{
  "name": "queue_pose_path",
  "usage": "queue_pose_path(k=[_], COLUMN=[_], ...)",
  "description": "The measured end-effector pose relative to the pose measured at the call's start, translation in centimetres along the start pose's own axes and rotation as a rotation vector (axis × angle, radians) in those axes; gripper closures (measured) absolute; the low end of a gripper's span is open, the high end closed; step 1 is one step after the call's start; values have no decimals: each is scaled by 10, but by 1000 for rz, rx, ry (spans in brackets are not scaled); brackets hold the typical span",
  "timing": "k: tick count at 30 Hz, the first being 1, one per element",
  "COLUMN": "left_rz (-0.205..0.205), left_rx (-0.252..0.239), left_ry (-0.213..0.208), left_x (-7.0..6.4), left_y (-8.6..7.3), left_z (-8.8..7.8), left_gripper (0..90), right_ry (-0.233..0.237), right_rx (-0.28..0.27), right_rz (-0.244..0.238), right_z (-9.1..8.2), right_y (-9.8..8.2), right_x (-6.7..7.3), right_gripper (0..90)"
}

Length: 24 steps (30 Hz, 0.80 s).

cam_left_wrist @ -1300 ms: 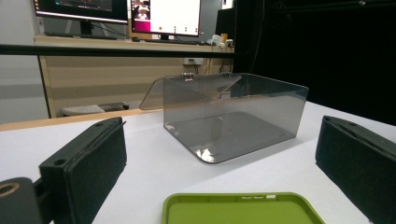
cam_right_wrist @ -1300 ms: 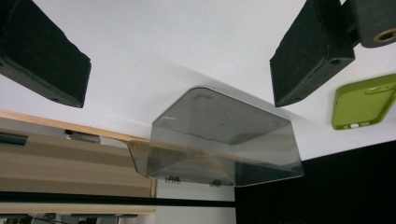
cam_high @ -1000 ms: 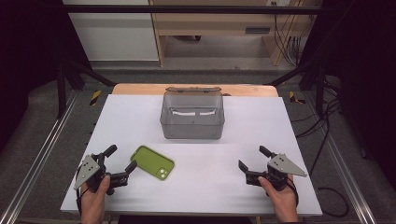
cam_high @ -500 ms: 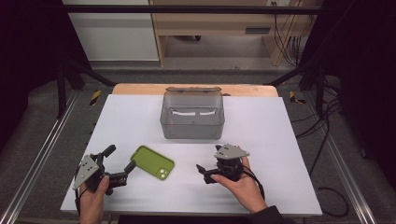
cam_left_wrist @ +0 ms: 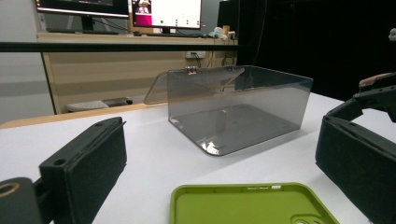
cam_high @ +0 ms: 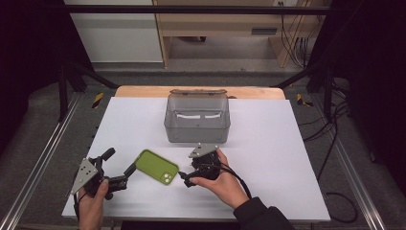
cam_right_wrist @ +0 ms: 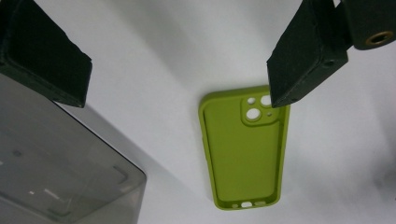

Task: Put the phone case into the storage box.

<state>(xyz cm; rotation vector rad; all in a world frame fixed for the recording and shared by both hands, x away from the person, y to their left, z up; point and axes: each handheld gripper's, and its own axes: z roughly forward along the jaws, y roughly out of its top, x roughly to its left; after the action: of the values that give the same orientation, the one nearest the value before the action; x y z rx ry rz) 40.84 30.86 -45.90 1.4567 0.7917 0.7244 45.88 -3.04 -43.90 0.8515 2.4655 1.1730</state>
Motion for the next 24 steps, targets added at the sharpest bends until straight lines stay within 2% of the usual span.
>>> queue_pose_path(k=[2, 7, 12, 13, 14, 17, 24], left_rz=[-11, -8, -7, -7, -7, -9, -7], left_rx=[-8, -7, -5, -6, -6, -7, -4], left_ry=[4, 8, 8, 7, 6, 3, 0], left_x=[1, 3, 3, 3, 3, 2, 2], left_y=[0, 0, 0, 0, 0, 0, 0], left_z=[-1, -2, -2, -2, -1, -1, 0], left_gripper=[16, 17, 17, 17, 17, 17, 17], right_ry=[1, 15, 33, 42, 55, 90, 119], right_rx=[11, 22, 17, 21, 33, 47, 52], right_rz=[0, -11, -11, -18, -38, -50, -71], right_z=[4, 13, 17, 18, 19, 21, 28], right_y=[3, 10, 15, 16, 18, 21, 24], right_x=[2, 8, 12, 13, 16, 18, 23], right_gripper=[74, 91, 168, 199, 283, 410, 703])
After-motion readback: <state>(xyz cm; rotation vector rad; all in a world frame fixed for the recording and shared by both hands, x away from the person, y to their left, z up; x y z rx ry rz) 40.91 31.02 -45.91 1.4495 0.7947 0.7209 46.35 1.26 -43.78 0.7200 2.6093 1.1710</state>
